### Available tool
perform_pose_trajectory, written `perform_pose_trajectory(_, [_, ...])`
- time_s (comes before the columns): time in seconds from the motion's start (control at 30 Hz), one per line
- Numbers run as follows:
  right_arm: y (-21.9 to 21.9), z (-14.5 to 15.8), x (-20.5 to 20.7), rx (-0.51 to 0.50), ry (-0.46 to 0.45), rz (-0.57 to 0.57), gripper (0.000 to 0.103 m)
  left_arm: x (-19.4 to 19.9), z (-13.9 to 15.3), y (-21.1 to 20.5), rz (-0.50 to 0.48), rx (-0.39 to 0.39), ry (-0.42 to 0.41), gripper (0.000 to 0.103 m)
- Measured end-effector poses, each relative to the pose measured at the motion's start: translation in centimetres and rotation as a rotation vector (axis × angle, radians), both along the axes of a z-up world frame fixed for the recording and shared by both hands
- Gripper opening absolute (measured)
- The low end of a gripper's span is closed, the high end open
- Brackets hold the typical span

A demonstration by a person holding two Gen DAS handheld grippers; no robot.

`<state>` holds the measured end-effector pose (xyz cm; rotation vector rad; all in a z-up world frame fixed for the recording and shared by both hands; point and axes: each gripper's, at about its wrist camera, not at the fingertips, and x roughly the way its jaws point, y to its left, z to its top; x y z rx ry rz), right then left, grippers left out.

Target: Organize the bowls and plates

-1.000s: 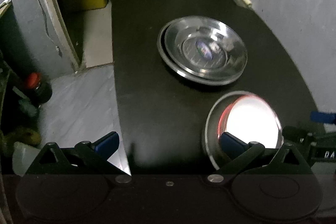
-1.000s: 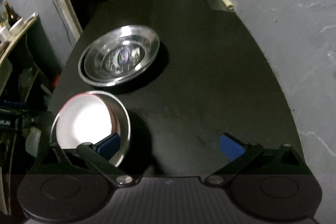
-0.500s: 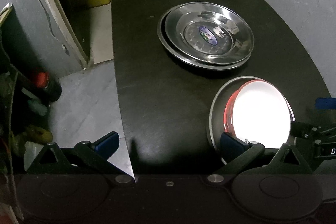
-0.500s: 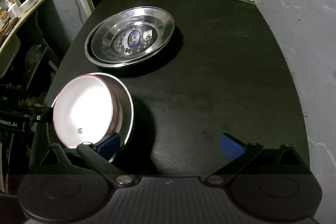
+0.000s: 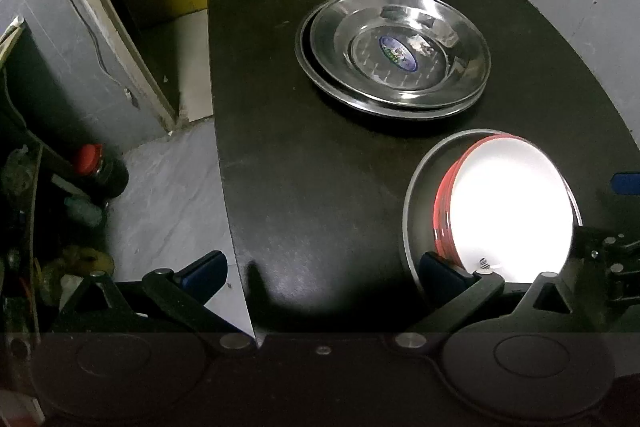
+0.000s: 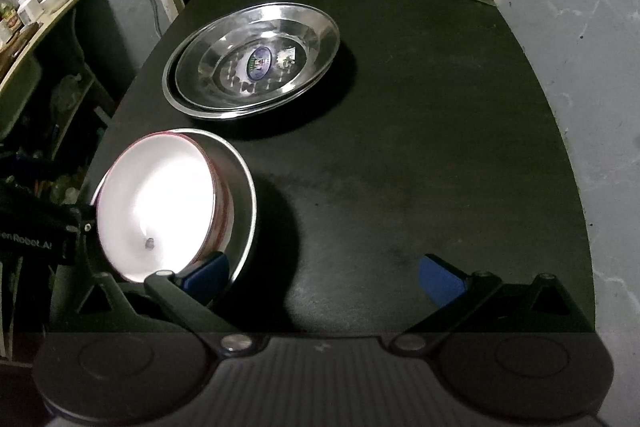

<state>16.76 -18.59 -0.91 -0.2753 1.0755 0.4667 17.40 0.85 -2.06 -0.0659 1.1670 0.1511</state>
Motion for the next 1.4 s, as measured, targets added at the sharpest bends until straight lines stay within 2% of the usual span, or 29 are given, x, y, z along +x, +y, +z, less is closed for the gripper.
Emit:
perform_pose_trajectory(0.2, [-0.1, 0.1, 0.0, 0.013, 0.000, 0.008, 0.100, 0.1, -0.1, -0.1, 0.003, 0.003, -0.002, 0.102])
perform_pose_trajectory(0.27, [-0.3, 0.2, -0.1, 0.044, 0.015, 0.019, 0.090, 0.0, 0.0, 0.0, 0.005, 0.002, -0.002, 0.102])
perform_pose_trajectory(0.53, [-0.6, 0.5, -0.3, 0.136, 0.065, 0.047, 0.062, 0.0, 0.1, 0.0, 0.019, -0.006, 0.001, 0.101])
perform_pose_trajectory(0.83, [0.2, 0.9, -0.5, 0.140, 0.077, 0.076, 0.042, -0.1, 0.0, 0.4, 0.031, -0.055, -0.007, 0.094])
perform_pose_trajectory(1.07, [0.2, 0.5, 0.2, 0.146, 0.123, 0.035, 0.042, 0.1, -0.2, 0.7, 0.046, -0.102, -0.019, 0.088])
perform_pose_trajectory(1.2, [0.1, 0.3, 0.4, 0.155, 0.133, 0.029, 0.041, 0.2, -0.1, 0.7, 0.039, -0.129, -0.029, 0.077])
perform_pose_trajectory(1.3, [0.2, 0.3, 0.3, 0.169, 0.141, 0.033, 0.034, 0.2, 0.0, 0.8, 0.034, -0.155, -0.039, 0.069])
perform_pose_trajectory(1.4, [0.4, 0.3, 0.3, 0.169, 0.138, 0.036, 0.029, 0.2, -0.1, 1.0, 0.042, -0.184, -0.044, 0.067])
